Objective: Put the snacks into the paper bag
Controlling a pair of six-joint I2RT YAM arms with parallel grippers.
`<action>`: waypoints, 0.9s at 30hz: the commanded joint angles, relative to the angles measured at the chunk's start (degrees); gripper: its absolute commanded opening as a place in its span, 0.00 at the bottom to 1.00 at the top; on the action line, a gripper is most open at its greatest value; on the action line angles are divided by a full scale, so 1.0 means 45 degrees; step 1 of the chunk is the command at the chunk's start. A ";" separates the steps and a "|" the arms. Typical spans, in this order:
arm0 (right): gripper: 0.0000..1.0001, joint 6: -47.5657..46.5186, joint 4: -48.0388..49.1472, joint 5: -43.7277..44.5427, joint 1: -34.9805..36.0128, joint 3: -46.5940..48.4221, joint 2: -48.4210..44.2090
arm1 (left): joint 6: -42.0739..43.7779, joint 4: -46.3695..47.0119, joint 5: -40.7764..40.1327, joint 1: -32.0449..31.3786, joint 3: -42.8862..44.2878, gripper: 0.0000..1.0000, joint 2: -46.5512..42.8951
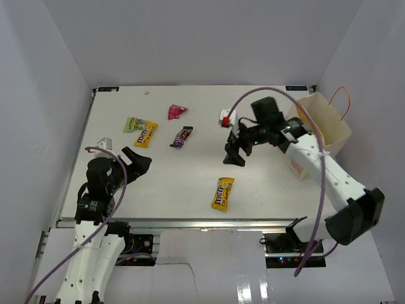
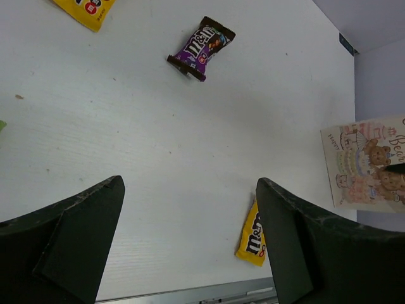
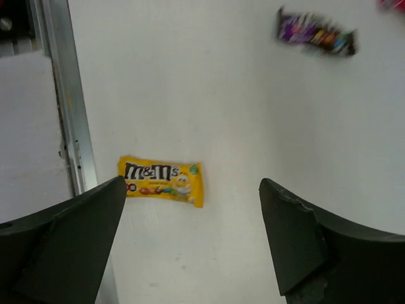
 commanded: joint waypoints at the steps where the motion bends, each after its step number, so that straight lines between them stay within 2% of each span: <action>1: 0.89 0.2472 -0.0350 0.2927 0.0900 -0.2153 0.0877 | -0.1293 -0.0425 0.0199 -0.0003 0.0220 0.95 0.0450; 3: 0.91 0.5138 0.1345 0.4484 0.1466 -0.3230 0.0375 | -0.1918 -0.0853 -0.0132 0.0016 0.0259 0.93 0.0666; 6: 0.99 0.7746 0.3317 0.7201 0.1993 -0.5361 -0.0273 | -0.2368 -0.1090 -0.0387 -0.0003 0.0240 0.92 0.0647; 10: 0.91 1.0636 0.4200 0.6702 0.2015 -0.6242 0.0291 | -0.2448 -0.1130 -0.0465 0.0016 0.0045 0.92 0.0588; 18: 0.90 1.2517 0.4261 0.5078 0.2034 -0.5150 0.3374 | -0.2409 -0.1266 -0.0446 -0.0003 -0.0014 0.92 0.0549; 27: 0.95 1.2538 0.4222 0.7088 0.3264 -0.5462 0.3691 | -0.2662 -0.1423 -0.0407 -0.0003 -0.0131 0.92 0.0139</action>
